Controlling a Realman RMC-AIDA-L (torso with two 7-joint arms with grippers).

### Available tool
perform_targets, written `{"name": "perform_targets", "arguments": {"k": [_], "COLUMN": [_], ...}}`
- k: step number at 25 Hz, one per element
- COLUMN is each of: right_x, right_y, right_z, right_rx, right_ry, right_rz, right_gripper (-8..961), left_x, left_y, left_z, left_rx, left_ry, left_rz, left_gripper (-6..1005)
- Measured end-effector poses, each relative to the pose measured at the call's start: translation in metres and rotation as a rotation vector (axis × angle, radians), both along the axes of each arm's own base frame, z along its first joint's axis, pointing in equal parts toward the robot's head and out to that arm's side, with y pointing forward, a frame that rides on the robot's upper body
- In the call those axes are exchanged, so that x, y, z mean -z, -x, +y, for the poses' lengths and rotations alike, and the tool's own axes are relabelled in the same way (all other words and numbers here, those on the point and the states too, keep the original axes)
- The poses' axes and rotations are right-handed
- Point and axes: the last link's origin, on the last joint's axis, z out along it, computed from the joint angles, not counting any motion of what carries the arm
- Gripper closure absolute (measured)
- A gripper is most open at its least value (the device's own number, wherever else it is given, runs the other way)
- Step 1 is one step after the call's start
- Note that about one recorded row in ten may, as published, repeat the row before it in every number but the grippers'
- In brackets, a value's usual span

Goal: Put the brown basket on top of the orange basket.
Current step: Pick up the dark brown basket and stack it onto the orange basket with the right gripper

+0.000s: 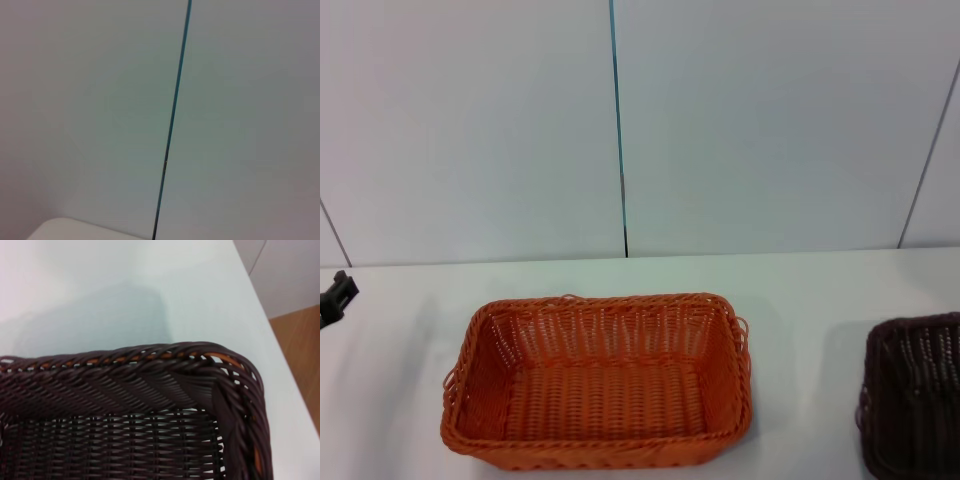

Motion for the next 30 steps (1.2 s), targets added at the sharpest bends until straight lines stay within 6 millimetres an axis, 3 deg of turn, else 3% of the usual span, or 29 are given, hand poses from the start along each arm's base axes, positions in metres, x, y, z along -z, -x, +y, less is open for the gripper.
{"name": "perform_targets", "arguments": {"k": [8, 15, 21, 30], "right_x": [-0.021, -0.024, -0.028, -0.039], "right_y": [0.016, 0.023, 0.035, 0.073], "right_z": [-0.013, -0.022, -0.014, 0.014], "right_rx": [0.026, 0.068, 0.035, -0.055], "right_ry": [0.04, 0.085, 0.105, 0.105], "right_rz": [-0.015, -0.002, -0.024, -0.043], "right_gripper": [824, 824, 824, 824], "left_x": [0.015, -0.002, -0.006, 0.006], "left_y": [0.007, 0.027, 0.037, 0.011], "left_z": [-0.018, -0.047, -0.075, -0.088], "left_rx": [0.015, -0.027, -0.051, 0.127], "left_ry": [-0.016, -0.021, -0.055, -0.109], "left_rz": [0.013, 0.067, 0.066, 0.039], "left_gripper": [114, 114, 115, 115]}}
